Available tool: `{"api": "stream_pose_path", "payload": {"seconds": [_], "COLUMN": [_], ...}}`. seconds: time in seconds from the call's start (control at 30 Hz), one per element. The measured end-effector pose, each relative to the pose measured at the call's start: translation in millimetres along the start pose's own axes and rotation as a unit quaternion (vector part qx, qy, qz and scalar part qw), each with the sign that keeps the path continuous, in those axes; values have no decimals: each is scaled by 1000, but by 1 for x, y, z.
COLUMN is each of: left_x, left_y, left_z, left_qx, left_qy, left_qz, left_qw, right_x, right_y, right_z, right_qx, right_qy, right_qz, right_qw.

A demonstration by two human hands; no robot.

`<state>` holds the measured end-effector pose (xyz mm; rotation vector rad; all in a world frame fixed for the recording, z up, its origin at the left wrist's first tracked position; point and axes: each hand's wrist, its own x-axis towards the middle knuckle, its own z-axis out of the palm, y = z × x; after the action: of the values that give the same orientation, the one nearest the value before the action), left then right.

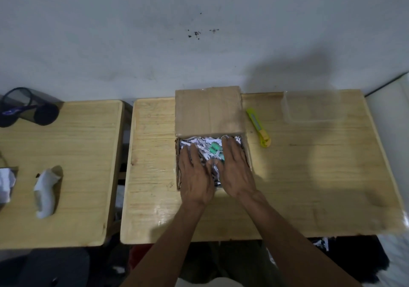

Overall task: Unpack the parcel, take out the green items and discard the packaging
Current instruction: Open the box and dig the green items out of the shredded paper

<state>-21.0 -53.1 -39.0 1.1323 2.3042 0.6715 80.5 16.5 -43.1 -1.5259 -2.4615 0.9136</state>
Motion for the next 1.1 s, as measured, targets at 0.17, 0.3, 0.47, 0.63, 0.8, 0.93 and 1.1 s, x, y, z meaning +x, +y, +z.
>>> {"api": "stream_pose_path", "payload": {"seconds": [0.17,0.3,0.47,0.63,0.8,0.93,1.1], "left_x": [17,20,22,27,32,34,34], "left_y": [-2,-3,-2,1,5,7,9], "left_z": [6,7,8,9,7,6,6], "left_qx": [-25,-23,-8,-48,-79,-84,-115], "left_qy": [-10,-25,-32,-28,-23,-3,16], "left_qz": [-30,-54,-38,-52,-77,-73,-68], "left_qw": [999,998,999,997,994,994,991], "right_x": [9,12,17,21,23,23,14], "right_y": [-3,-4,-5,-6,-7,-9,-12], "right_z": [5,3,3,1,-3,-6,-7], "right_qx": [-2,-4,-19,9,54,69,76], "right_qy": [-14,-24,-23,-33,-43,-45,-25], "right_qz": [29,30,25,33,52,68,74], "right_qw": [999,999,999,999,996,994,994]}}
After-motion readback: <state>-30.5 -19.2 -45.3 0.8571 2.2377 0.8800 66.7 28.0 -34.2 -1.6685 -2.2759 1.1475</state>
